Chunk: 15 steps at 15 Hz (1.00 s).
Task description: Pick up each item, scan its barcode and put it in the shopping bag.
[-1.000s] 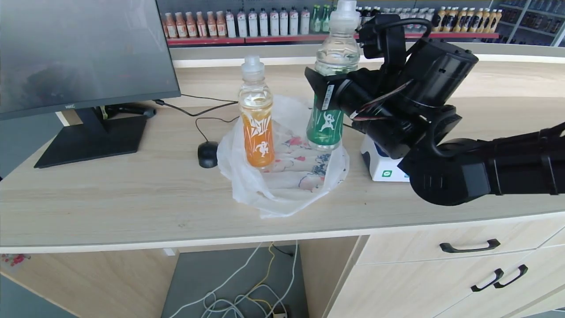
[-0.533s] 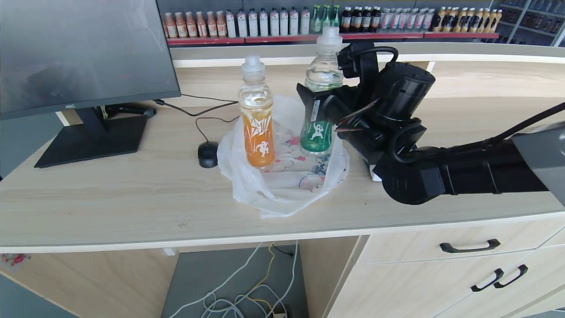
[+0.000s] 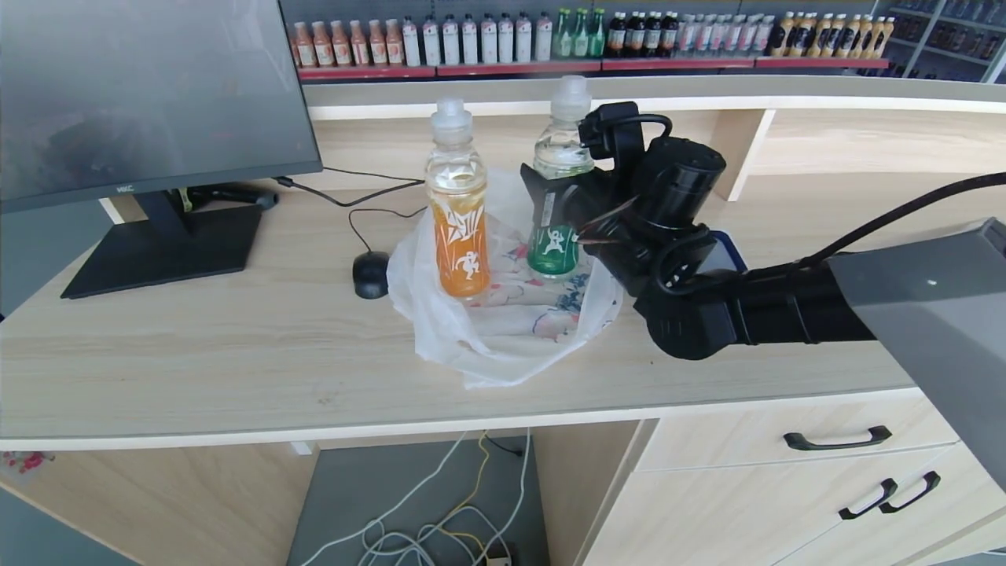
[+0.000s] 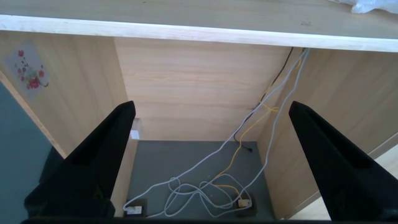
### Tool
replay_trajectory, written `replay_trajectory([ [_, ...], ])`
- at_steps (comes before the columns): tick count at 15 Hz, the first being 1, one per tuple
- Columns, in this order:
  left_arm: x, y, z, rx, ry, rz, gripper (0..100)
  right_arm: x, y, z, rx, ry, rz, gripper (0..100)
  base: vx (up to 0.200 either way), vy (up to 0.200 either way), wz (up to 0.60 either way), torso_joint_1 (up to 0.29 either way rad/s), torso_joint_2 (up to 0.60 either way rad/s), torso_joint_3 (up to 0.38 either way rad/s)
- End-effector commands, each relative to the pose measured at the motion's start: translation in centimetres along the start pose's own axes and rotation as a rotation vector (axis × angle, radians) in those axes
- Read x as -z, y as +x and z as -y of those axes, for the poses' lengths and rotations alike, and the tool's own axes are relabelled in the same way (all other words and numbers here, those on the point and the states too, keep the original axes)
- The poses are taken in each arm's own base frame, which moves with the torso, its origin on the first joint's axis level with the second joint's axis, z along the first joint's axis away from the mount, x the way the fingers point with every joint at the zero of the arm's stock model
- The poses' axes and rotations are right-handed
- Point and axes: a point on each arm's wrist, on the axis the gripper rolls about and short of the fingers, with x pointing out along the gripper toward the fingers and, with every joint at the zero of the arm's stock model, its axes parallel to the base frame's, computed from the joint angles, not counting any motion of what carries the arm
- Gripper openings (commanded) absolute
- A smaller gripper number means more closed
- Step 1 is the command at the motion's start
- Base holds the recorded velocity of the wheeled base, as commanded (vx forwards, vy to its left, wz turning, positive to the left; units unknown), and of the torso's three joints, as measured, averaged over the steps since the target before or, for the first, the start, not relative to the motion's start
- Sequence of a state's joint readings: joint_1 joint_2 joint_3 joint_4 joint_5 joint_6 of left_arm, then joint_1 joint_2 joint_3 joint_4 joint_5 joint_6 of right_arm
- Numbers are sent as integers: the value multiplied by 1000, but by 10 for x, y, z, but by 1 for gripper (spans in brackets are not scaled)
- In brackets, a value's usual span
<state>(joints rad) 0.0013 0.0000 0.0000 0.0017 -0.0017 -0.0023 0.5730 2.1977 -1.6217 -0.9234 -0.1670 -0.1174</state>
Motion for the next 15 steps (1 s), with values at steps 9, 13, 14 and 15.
replay_trajectory([
  [9, 0, 0, 0, 1, -1, 0, 100, 23, 3, 3, 9, -14, -45, 0, 0, 0, 0, 0, 0, 0],
  [13, 0, 0, 0, 0, -1, 0, 100, 23, 1, 2, 5, -14, -51, 0, 0, 0, 0, 0, 0, 0],
  [14, 0, 0, 0, 0, -1, 0, 100, 23, 1, 1, 2, -14, -54, 0, 0, 0, 0, 0, 0, 0],
  [15, 0, 0, 0, 0, -1, 0, 100, 25, 0, 0, 1, -14, -60, 0, 0, 0, 0, 0, 0, 0],
])
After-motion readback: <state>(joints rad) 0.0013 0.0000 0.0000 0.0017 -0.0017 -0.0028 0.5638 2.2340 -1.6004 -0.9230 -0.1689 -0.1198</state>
